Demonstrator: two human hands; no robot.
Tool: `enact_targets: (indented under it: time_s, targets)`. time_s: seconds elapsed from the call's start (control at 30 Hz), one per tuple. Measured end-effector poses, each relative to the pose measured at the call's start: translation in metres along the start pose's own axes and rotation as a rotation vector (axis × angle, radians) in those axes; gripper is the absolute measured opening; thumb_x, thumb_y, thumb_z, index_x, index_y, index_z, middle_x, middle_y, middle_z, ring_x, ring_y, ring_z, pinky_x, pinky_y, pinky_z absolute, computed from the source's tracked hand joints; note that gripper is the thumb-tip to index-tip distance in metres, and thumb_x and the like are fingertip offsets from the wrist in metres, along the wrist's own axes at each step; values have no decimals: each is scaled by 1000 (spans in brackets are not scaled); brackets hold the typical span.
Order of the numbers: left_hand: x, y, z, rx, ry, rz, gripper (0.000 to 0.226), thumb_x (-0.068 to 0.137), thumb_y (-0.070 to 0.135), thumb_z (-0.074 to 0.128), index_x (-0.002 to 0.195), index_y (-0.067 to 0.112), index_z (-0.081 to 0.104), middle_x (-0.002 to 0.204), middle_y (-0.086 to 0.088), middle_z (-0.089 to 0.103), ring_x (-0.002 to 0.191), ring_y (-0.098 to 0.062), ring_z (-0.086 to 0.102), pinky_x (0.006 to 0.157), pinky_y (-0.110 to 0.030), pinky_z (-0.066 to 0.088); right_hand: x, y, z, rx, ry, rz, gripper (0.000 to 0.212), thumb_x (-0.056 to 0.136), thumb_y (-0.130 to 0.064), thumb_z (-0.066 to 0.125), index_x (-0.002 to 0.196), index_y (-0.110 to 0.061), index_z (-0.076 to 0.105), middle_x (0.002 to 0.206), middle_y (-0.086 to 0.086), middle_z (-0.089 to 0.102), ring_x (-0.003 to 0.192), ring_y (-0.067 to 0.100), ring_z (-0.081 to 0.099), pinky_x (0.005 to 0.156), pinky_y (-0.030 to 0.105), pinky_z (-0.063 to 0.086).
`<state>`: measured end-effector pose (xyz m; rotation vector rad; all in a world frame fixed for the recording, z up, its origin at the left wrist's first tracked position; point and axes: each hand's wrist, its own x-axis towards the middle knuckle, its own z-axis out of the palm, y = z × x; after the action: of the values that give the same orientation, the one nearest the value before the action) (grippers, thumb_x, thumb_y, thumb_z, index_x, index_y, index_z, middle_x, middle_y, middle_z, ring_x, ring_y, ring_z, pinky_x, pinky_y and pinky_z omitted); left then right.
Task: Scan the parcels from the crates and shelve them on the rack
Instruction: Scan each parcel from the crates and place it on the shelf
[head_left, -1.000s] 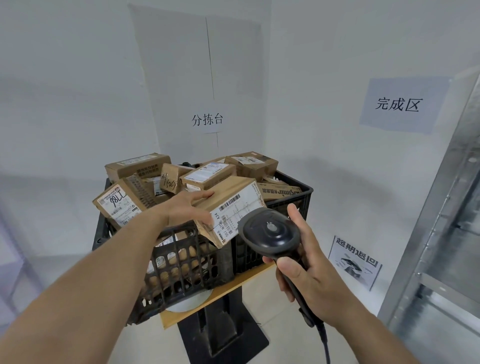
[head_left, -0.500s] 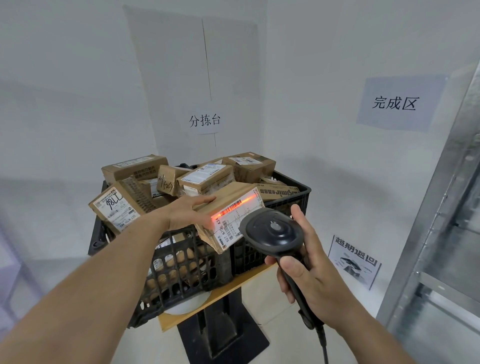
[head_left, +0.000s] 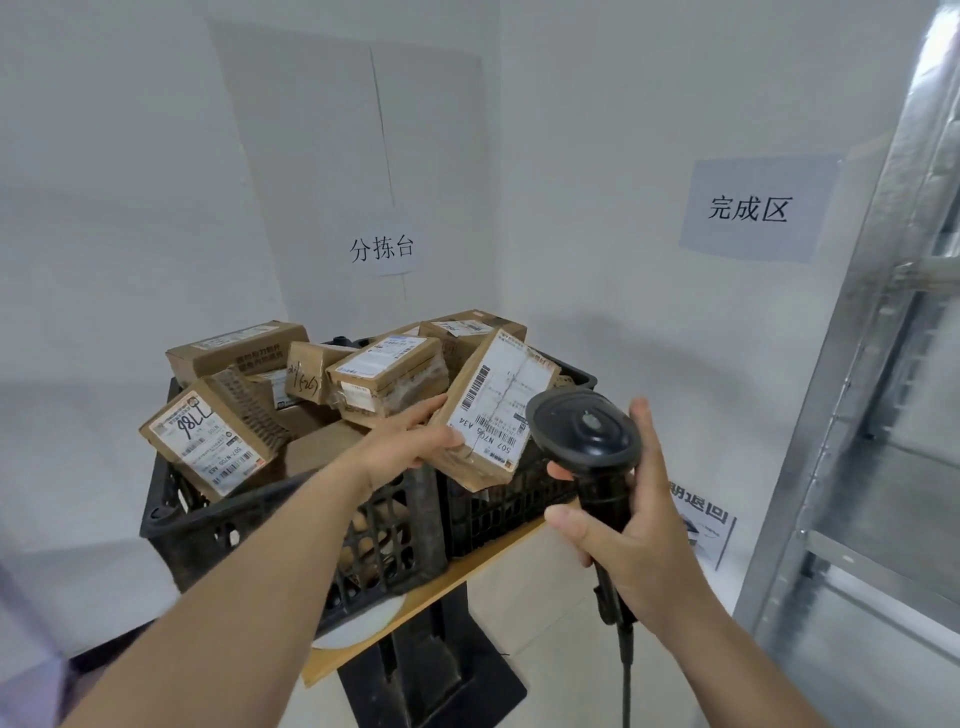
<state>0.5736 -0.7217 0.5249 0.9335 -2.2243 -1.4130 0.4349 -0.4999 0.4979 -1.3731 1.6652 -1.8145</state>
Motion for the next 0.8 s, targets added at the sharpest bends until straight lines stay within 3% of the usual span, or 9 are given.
enact_targets:
  time_s: [0.13, 0.27, 0.33, 0.4, 0.43, 0.53, 0.6, 0.67, 0.8]
  targets:
    - [5, 14, 41, -213, -19, 39, 66, 61, 57, 64, 125, 44, 53, 125, 7, 62, 115, -16, 56, 103, -39, 43, 1, -2, -12, -99, 148, -20, 111, 78, -19, 82, 125, -77, 0, 123, -37, 49, 103, -16, 56, 95, 22, 46]
    - [9, 35, 76, -347, -66, 68, 35, 78, 49, 59, 111, 37, 59, 120, 1, 63, 103, -16, 58, 93, -35, 49, 1, -9, -28, -222, 336, 6, 113, 81, -15, 79, 129, -75, -4, 130, -19, 54, 114, 14, 61, 99, 44, 51]
    - [10, 46, 92, -372, -112, 93, 35, 81, 49, 58, 113, 35, 59, 120, 0, 64, 103, -17, 60, 85, -30, 49, 2, -12, -39, -265, 423, 3, 113, 81, -15, 79, 145, -60, -3, 121, -30, 49, 114, 9, 57, 98, 26, 48]
    - [11, 59, 109, -379, -168, 128, 27, 91, 44, 55, 116, 36, 57, 121, -1, 64, 106, -20, 61, 88, -32, 51, 1, -16, -52, -287, 503, 7, 111, 81, -13, 78, 155, -39, 0, 114, -40, 39, 111, -5, 45, 82, -4, 33]
    - [10, 66, 117, -384, -192, 142, 24, 93, 42, 53, 116, 36, 57, 119, -1, 65, 107, -20, 62, 92, -35, 51, 0, -19, -58, -298, 530, 3, 110, 82, -13, 78, 156, -35, 1, 114, -41, 36, 109, -9, 42, 76, -9, 29]
    - [8, 88, 142, -373, -268, 184, 14, 94, 42, 52, 103, 35, 59, 112, -5, 67, 98, -20, 63, 98, -40, 50, -4, -26, -80, -344, 601, -4, 109, 82, -13, 77, 156, -36, 0, 119, -33, 41, 99, -15, 47, 73, -8, 30]
    - [6, 105, 158, -360, -335, 200, 14, 95, 44, 49, 100, 35, 57, 111, -6, 67, 96, -20, 63, 97, -39, 50, -9, -33, -95, -370, 660, -3, 109, 83, -12, 77, 155, -37, -1, 120, -29, 41, 103, -10, 47, 75, -5, 32]
    - [6, 121, 175, -350, -398, 220, 18, 95, 47, 46, 101, 35, 58, 110, -6, 66, 96, -21, 63, 96, -39, 50, -15, -42, -111, -382, 719, -1, 108, 83, -11, 76, 155, -37, 0, 124, -24, 41, 113, -4, 43, 77, -4, 35]
    - [4, 158, 213, -325, -513, 265, 28, 95, 53, 42, 108, 37, 62, 97, 1, 67, 81, -21, 62, 94, -40, 52, -26, -56, -151, -409, 854, -15, 106, 84, -10, 75, 156, -37, 3, 121, -25, 42, 113, -1, 46, 81, 2, 40]
